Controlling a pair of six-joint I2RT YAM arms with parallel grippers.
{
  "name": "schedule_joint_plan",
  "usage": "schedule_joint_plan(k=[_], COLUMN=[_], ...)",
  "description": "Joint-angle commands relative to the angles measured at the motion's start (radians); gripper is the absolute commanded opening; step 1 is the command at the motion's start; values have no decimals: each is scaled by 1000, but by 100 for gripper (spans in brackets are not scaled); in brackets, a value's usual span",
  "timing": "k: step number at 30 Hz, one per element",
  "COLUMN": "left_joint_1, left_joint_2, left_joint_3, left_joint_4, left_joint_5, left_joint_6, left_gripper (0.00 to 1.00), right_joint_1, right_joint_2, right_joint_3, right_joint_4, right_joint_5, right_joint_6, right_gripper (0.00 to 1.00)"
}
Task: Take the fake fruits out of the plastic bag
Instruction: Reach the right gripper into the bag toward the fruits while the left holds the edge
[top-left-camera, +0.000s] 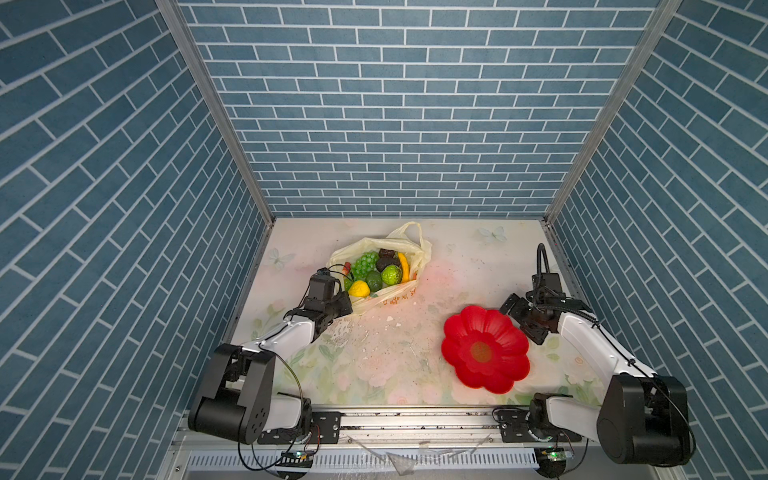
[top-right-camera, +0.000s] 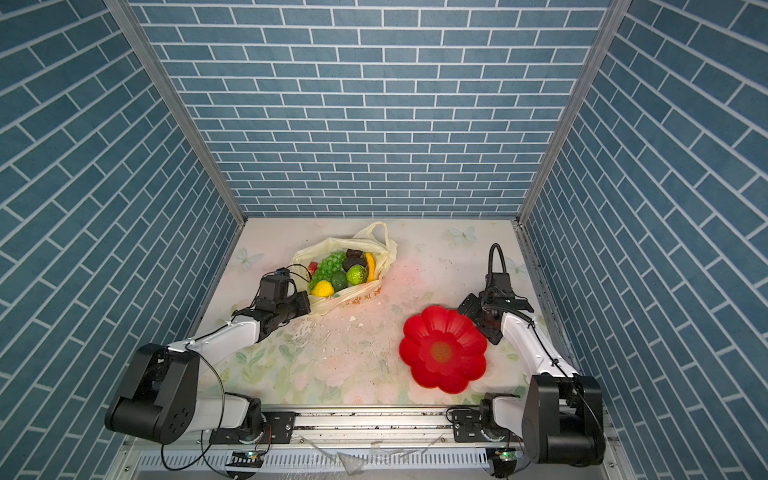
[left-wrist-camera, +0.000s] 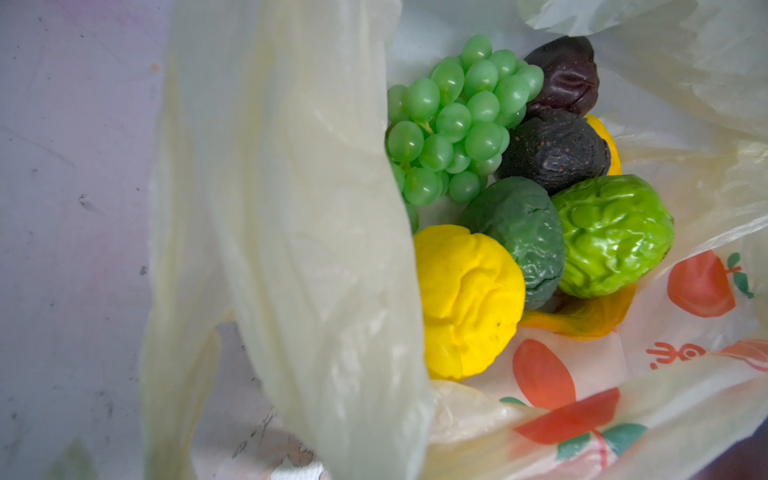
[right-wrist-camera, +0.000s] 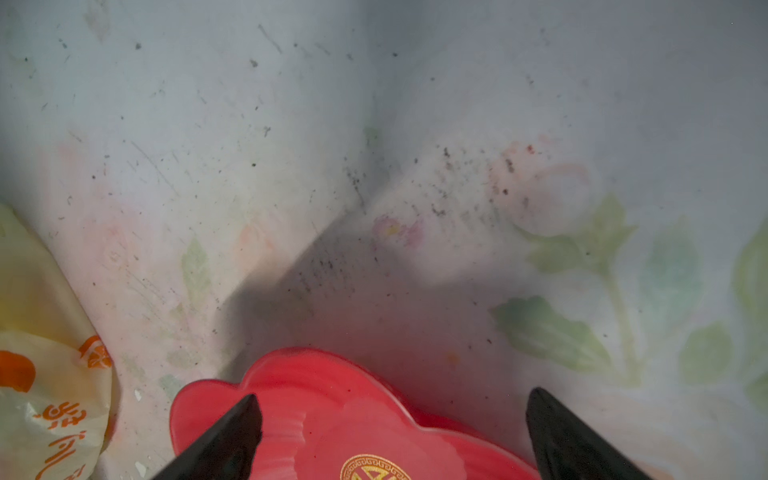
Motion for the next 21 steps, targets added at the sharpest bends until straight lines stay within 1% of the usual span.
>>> schedule_joint_plan(k=[1,3,4,6,8,10,13,16,21], left_joint_1=[-7,-7,-8,-8,-16,-25,-49,-65,-102], left_joint_2=[-12,-18,-22,-34,-44,-47,-64,-99,-156], left_joint_3=[-3,-6,-5,-9,-13,-14,-24,-34,-44], left_joint_4=[5,7,7,7,11,11,7,-11,-71], left_joint_5=[1,1,1,1,-7,-8,-46,-64,-89], left_joint_6=[11,9,9,6,4,3,-7,-20,-10], left_gripper=[2,2,2,1,2,1,1,1,1], right_joint_1=[53,65,66,73,114,173,277,372,527], right_joint_2=[10,18,17,5,7,42,144,258,476], right_joint_3=[23,53,70,115,187,274,419,546,777], right_joint_4=[-6,-36,-54,-66,-67,-66,-32,4,8], right_joint_5=[11,60,108,168,218,246,236,197,171], right_joint_6=[50,26,6,-38,-83,-130,-202,-267,-353], right_gripper=[99,99,99,99,99,99,99,98,92])
